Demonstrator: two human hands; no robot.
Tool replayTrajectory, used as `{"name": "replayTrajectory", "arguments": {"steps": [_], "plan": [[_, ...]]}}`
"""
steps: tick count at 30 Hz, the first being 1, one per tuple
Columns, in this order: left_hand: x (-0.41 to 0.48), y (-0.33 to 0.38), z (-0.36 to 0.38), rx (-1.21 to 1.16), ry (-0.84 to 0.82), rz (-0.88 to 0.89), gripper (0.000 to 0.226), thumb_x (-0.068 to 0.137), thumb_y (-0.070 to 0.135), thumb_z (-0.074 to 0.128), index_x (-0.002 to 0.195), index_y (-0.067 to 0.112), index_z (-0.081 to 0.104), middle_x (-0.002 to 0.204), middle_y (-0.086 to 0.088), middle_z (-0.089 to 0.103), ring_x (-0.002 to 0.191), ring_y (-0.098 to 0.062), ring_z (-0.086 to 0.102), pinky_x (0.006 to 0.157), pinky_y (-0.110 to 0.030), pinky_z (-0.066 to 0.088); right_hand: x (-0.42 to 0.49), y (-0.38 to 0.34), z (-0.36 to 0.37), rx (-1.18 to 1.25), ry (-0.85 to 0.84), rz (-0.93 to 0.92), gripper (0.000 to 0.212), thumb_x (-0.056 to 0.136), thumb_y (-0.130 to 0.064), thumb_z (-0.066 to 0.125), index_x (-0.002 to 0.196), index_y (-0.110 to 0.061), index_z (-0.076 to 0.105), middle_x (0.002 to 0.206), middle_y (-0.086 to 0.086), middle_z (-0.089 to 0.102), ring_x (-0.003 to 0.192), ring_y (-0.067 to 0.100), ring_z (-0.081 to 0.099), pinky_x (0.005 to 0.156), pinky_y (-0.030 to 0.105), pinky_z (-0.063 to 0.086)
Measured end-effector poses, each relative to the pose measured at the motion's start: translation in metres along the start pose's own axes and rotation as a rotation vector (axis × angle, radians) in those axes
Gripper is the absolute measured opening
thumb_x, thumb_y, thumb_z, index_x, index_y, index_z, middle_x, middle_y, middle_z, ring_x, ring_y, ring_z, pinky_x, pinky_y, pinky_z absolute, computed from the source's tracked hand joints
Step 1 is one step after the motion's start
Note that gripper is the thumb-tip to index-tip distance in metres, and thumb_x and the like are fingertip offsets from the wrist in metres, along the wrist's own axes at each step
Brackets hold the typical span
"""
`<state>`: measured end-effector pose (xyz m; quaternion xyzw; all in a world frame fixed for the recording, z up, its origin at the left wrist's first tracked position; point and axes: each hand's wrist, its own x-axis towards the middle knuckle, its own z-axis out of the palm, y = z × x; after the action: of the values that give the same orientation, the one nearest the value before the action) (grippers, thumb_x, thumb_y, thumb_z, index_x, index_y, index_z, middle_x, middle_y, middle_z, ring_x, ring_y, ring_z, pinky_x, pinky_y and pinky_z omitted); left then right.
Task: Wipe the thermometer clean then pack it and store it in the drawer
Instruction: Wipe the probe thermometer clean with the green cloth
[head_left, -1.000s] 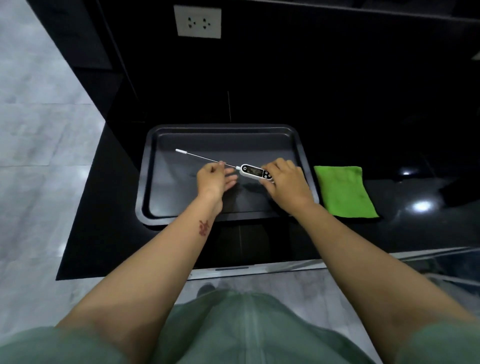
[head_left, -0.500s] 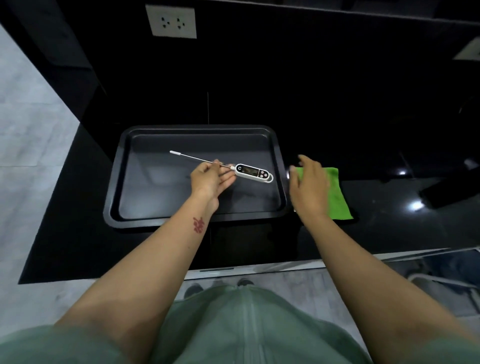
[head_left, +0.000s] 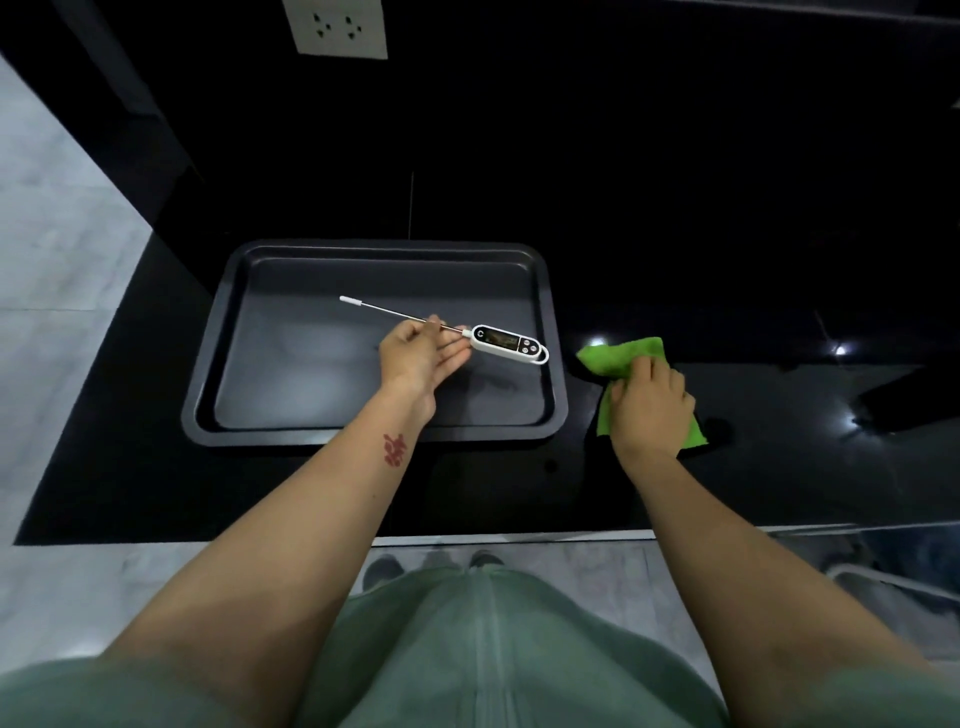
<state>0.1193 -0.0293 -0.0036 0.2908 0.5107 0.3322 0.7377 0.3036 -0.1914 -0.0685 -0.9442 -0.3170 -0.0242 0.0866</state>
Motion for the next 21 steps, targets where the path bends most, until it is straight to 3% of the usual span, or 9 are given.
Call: {"name": "replayTrajectory", "arguments": {"steps": [2, 5, 9, 12, 16, 21], "plan": [[0.0, 0.001, -0.001, 0.008, 0.002, 0.006, 0.019, 0.102, 0.015, 0.048, 0.085, 0.008, 0.053, 0.08, -0.014, 0.07, 0.072, -0.022, 0.072, 0.065, -0.028, 0.061, 0.002, 0.002, -0.002, 0.084, 0.04, 0.05, 0.022, 0.096, -0.019, 0.047, 0.109, -0.003, 0.054, 0.115, 0.017, 0.061, 0.112, 0.037, 0.05, 0.091, 0.049, 0.038], [0.002, 0.007, -0.005, 0.008, 0.012, 0.018, 0.019, 0.102, 0.015, 0.049, 0.085, 0.008, 0.055, 0.082, -0.016, 0.07, 0.075, -0.023, 0.073, 0.067, -0.029, 0.062, 0.007, -0.012, -0.023, 0.459, 0.101, 0.186, 0.02, 0.097, -0.022, 0.04, 0.106, -0.006, 0.048, 0.099, 0.018, 0.061, 0.095, 0.038, 0.057, 0.08, 0.048, 0.046], [0.004, 0.023, -0.01, -0.023, 0.031, 0.045, 0.019, 0.101, 0.013, 0.049, 0.085, 0.006, 0.055, 0.077, -0.015, 0.07, 0.068, -0.021, 0.073, 0.065, -0.03, 0.062, 0.014, -0.057, -0.061, 0.815, 0.016, 0.025, 0.018, 0.095, -0.023, 0.039, 0.104, -0.01, 0.047, 0.083, 0.008, 0.059, 0.075, 0.029, 0.056, 0.065, 0.037, 0.041], [0.004, 0.036, -0.012, -0.054, 0.032, 0.064, 0.02, 0.101, 0.012, 0.048, 0.084, 0.005, 0.055, 0.075, -0.015, 0.068, 0.062, -0.019, 0.072, 0.062, -0.028, 0.061, 0.014, -0.091, -0.068, 0.854, -0.088, -0.108, 0.017, 0.095, -0.025, 0.042, 0.098, -0.009, 0.047, 0.077, 0.008, 0.058, 0.075, 0.032, 0.057, 0.067, 0.039, 0.041], [0.002, 0.043, -0.015, -0.036, 0.014, 0.086, 0.023, 0.102, 0.011, 0.047, 0.081, 0.006, 0.053, 0.076, -0.015, 0.068, 0.058, -0.018, 0.07, 0.059, -0.027, 0.061, 0.002, -0.125, -0.059, 0.902, -0.275, -0.086, 0.018, 0.1, -0.036, 0.04, 0.101, -0.019, 0.047, 0.089, 0.008, 0.064, 0.086, 0.032, 0.061, 0.076, 0.039, 0.045], [-0.001, 0.047, -0.028, -0.011, -0.02, 0.049, 0.02, 0.102, 0.013, 0.049, 0.083, 0.007, 0.054, 0.077, -0.014, 0.07, 0.063, -0.021, 0.072, 0.06, -0.03, 0.061, -0.013, -0.146, -0.056, 0.874, -0.216, -0.12, 0.024, 0.103, -0.037, 0.037, 0.106, -0.015, 0.044, 0.079, -0.002, 0.057, 0.068, 0.013, 0.055, 0.061, 0.033, 0.043]]}}
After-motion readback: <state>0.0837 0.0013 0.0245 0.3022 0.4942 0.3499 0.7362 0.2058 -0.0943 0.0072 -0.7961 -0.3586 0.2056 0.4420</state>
